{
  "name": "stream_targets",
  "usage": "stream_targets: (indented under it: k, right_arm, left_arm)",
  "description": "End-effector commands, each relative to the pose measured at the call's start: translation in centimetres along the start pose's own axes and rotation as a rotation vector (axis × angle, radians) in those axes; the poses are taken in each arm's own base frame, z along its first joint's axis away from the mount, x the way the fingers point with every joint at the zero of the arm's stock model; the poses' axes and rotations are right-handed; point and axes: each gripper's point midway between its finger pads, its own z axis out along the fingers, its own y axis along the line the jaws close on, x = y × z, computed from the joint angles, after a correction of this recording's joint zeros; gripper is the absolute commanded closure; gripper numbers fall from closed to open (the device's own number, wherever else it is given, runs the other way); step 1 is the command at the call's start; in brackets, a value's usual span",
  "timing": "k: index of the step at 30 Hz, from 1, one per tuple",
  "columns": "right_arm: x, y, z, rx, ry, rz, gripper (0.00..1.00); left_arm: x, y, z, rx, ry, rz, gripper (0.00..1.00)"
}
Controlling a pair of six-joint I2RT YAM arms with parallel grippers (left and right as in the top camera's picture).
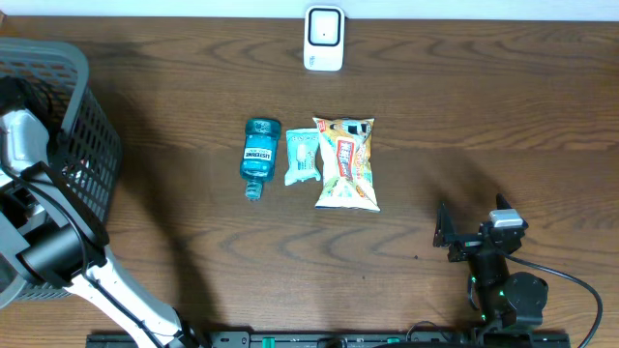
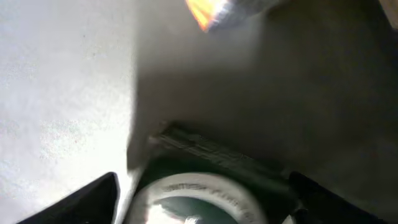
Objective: Scan the item barcode
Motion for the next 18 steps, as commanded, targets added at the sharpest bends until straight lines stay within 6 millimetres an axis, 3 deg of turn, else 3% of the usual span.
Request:
stream_targets:
  k: [1,3,7,11,14,18]
  right_arm:
    - [0.1,0.1,0.0,-0.004,0.000,-0.008,0.01]
    - [0.1,0.1,0.0,-0.004,0.000,-0.008,0.01]
    - [0.2,0.1,0.0,-0.004,0.000,-0.008,0.01]
    - [0.1,0.1,0.0,-0.004,0.000,-0.008,0.01]
    - [0.1,0.1,0.0,-0.004,0.000,-0.008,0.01]
    - [0.1,0.1,0.0,-0.004,0.000,-0.008,0.01]
  left_arm:
    - [2.1,0.2,2.1,0.000,0.096,0.030,0.30]
    - [2.5,0.3,2.1,-0.004,0.113,0.032,0.36]
    - [2.6,0.5,1.6,-0.007,0.123,0.026,0.38]
    - [1.2,0.7,-0.9,-0.001,0.089,-0.003,0.39]
    - [-0.7,1.1,-4.5,0.015,0.011,-0.047,0.39]
    - [-3.5,2.6,-12.3,0.058,-0.177,-0.145,0.39]
